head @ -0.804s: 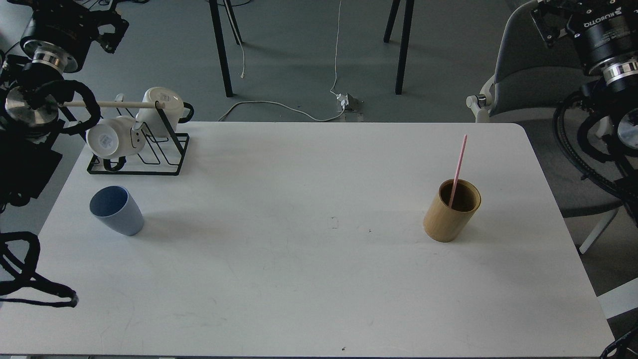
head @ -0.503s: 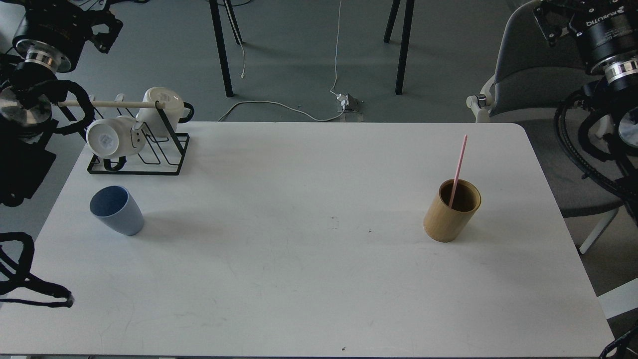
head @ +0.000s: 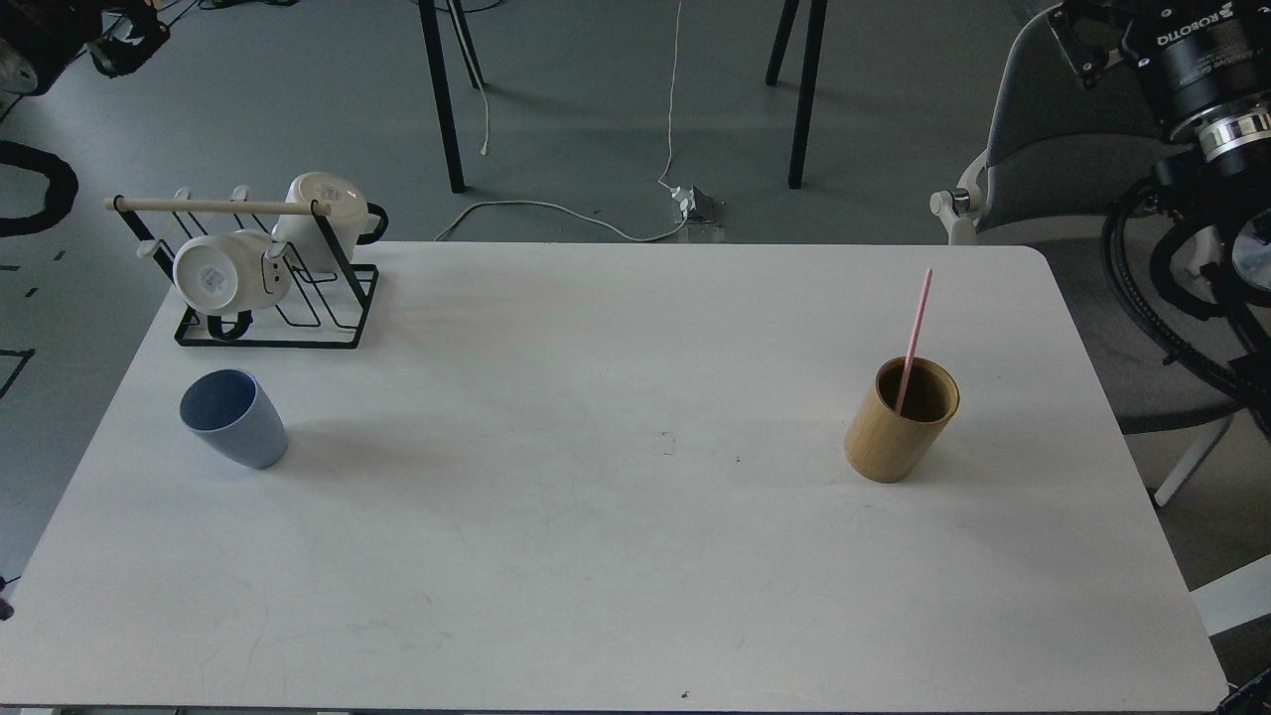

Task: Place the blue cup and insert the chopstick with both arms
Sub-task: 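Reach the left gripper down toward the blue cup, then close the left gripper around the blue cup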

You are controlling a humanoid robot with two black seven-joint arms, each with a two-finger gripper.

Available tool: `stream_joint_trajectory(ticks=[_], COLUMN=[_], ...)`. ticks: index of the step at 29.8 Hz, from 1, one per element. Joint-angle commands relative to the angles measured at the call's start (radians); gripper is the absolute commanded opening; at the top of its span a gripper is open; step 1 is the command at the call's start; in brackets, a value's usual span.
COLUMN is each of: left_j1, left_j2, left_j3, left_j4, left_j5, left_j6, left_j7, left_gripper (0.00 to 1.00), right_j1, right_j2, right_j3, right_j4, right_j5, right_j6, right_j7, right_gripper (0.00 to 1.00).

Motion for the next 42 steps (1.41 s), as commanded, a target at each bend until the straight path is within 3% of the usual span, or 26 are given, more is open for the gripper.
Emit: stream_joint_trajectory(ticks=[1,6,10,21,25,28,42], left_j1=[0.008,0.057,0.075,0.213,0.253,0.264,0.347], left_j2=[0.151,0.324,0.368,0.381,0.380,0.369,0.302], left_j3=[0.005,0.005,0.014,0.208,0.340,0.408,0.456], left_j4=[-0.221,-0.508,-0.578,-0.582,-0.570,-0.559,-0.435], left_j5=[0.272,0.607,0.814,1.166,1.291,1.315,1.313], left_j6=[0.000,0.000,0.000,0.001,0.160,0.233,0.306], left_j7=[-0.010,-0.054,-0.063,-0.059,-0.066,-0.068,-0.071], left_gripper=[0.95,0.91,0.90,0.91,0.90,0.90,0.76], right_j1=[-0.025,-0.026,-0.026,-0.069,-0.069,-0.069,-0.079], right_j2=[-0.003,-0.024,-0.044,-0.093,-0.093,-0.093,-0.122], right_j3=[0.010,0.014,0.017,0.031,0.033,0.033,0.050], right_j4=[0.021,0.021,0.021,0.067,0.067,0.067,0.070], right_j5=[0.000,0.000,0.000,0.000,0.000,0.000,0.000], right_j6=[0.000,0.002,0.008,0.009,0.009,0.009,0.008], right_j7=[0.004,0.006,0.006,0.009,0.013,0.020,0.023], right_gripper=[1.00,1.00,1.00,1.00,1.00,1.00,1.00])
